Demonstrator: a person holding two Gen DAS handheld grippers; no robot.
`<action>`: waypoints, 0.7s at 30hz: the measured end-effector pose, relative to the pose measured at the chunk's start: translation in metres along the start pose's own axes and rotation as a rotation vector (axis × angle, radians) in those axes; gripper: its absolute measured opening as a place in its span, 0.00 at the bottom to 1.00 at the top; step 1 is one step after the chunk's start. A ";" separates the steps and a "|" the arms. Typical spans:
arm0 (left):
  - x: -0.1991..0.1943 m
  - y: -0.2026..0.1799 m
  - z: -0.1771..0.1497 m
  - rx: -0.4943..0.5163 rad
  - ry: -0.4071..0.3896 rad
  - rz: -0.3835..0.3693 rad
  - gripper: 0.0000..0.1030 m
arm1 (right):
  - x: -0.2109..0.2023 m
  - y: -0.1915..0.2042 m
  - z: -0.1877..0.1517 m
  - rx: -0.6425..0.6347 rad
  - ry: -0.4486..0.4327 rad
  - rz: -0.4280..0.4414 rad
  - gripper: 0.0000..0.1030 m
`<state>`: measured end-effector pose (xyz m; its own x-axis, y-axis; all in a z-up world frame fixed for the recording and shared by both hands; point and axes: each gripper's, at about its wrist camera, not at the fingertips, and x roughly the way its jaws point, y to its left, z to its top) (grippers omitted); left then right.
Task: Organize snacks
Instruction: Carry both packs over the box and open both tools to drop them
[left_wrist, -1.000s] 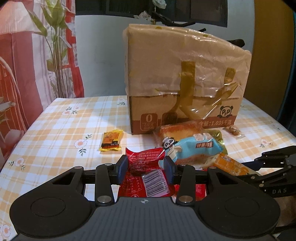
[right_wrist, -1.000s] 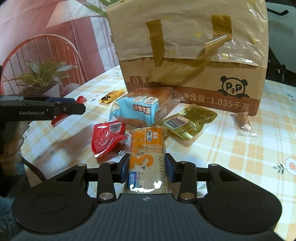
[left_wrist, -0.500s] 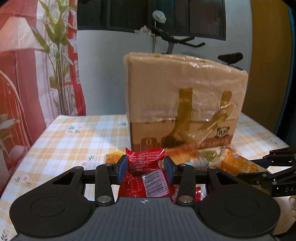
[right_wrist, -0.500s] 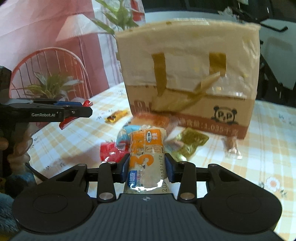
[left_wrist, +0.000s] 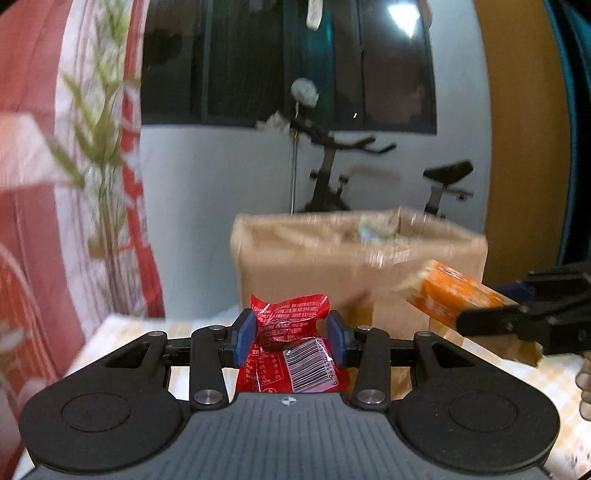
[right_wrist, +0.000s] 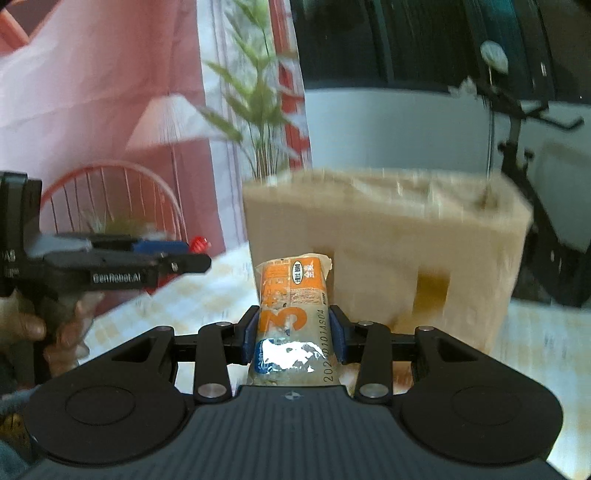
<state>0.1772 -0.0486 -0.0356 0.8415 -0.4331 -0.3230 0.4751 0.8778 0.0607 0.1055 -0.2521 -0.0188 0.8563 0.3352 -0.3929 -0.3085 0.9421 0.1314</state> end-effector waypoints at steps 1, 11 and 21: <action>0.001 -0.001 0.008 0.006 -0.019 -0.003 0.43 | 0.000 -0.001 0.010 -0.006 -0.016 0.000 0.40; 0.060 0.000 0.072 -0.040 -0.044 -0.032 0.43 | 0.039 -0.036 0.099 -0.040 -0.086 -0.077 0.40; 0.127 0.016 0.091 -0.105 0.040 -0.055 0.44 | 0.110 -0.083 0.122 0.019 0.022 -0.123 0.40</action>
<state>0.3156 -0.1080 0.0103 0.8031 -0.4743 -0.3605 0.4887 0.8706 -0.0568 0.2757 -0.2923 0.0384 0.8779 0.2173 -0.4267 -0.1939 0.9761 0.0982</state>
